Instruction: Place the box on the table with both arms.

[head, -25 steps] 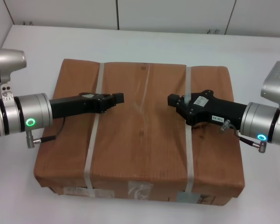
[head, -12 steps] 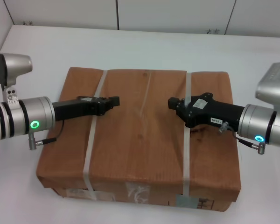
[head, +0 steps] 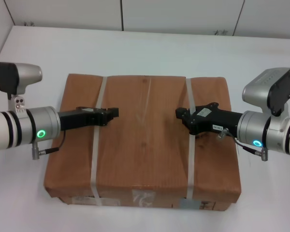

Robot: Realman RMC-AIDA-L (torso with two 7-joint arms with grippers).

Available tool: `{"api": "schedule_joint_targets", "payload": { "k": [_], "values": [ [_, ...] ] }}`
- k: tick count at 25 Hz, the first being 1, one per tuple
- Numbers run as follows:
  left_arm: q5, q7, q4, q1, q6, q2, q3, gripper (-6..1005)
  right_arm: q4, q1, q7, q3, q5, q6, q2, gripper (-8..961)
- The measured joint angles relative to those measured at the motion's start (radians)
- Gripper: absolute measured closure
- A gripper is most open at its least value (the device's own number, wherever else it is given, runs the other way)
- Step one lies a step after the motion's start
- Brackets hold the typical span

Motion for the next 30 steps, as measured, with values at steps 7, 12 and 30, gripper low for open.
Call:
{"api": "schedule_joint_targets", "payload": {
  "k": [7,12,30],
  "values": [
    [0.022,0.002,0.012,-0.012,-0.082,-0.007,0.000,995,0.004,0.004,0.008,0.001,0.000,0.019,0.000,927],
    [0.023,0.008,0.020,-0.012,-0.093,-0.009,0.000,994,0.023,0.017,0.009,0.001,0.000,0.050,0.000,923],
    [0.066,-0.021,0.028,-0.017,-0.105,-0.007,0.000,901,0.023,0.013,0.090,0.009,0.006,0.113,0.000,703]
  ]
}}
